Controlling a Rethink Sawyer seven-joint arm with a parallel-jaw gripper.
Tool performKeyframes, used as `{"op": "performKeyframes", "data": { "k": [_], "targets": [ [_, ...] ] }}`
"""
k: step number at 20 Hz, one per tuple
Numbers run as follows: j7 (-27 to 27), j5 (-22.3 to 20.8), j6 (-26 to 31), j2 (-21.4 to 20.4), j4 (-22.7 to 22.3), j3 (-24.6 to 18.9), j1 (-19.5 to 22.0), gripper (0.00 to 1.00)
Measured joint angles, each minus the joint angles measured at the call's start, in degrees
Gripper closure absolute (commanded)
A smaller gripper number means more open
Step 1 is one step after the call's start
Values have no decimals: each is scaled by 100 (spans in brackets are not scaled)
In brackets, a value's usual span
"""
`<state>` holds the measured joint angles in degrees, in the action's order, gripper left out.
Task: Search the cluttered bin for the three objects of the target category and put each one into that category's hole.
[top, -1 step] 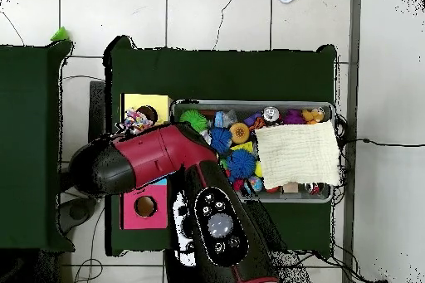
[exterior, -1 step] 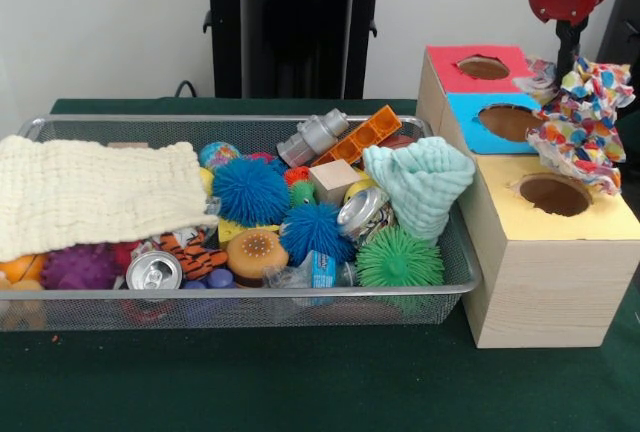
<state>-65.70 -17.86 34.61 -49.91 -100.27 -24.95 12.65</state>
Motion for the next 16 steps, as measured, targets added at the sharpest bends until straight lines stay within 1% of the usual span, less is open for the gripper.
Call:
{"op": "performKeyframes", "data": {
  "k": [16],
  "targets": [
    [0, -18, -242, -4, 12, 11, -8, 100]
  ]
}}
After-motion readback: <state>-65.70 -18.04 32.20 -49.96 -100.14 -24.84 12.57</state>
